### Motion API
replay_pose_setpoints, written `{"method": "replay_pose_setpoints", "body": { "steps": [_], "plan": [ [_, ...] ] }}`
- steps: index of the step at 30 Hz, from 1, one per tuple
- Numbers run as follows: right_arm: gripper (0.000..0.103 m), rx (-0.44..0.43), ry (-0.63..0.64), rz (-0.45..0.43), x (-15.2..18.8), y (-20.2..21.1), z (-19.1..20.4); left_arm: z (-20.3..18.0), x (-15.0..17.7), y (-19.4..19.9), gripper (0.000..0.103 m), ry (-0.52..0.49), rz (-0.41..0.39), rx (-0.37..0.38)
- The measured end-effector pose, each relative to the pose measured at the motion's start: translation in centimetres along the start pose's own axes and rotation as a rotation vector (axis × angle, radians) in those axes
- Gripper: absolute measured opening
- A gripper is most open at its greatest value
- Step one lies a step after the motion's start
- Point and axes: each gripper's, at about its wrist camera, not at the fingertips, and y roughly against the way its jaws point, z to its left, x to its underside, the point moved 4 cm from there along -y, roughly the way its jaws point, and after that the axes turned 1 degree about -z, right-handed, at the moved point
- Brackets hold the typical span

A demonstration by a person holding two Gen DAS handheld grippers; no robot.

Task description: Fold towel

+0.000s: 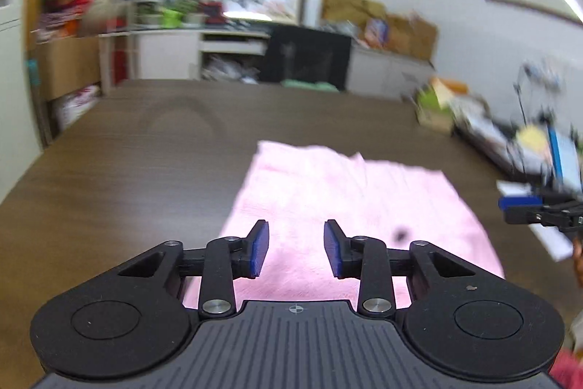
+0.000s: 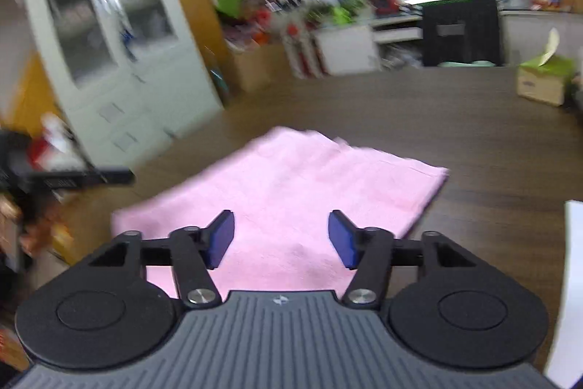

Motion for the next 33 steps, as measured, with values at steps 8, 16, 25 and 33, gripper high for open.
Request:
{"method": "replay_pose_setpoints", "body": {
  "steps": [8,16,25,33],
  "plan": [
    [0.060,-0.010,-0.008,0.148,0.4,-4.4,0.8,-2.3,1.3,-7.4,0.036,-0.041,0.195,0.066],
    [0.059,0.028,0.037,0.267,0.7,-5.9,0.4,-2.6,0.6,-9.2,0.045,-0.089,0.229,0.031],
    [0.065,0.150,0.144,0.316,-1.2,-8.3,-1.3,-3.8,-1.1,-12.2,0.055,-0.061,0.242,0.000],
    [0.095,0.197,0.133,0.335,-1.6,-10.4,-2.8,-3.4,-3.7,-16.0,0.062,-0.018,0.243,-0.030]
  ]
}}
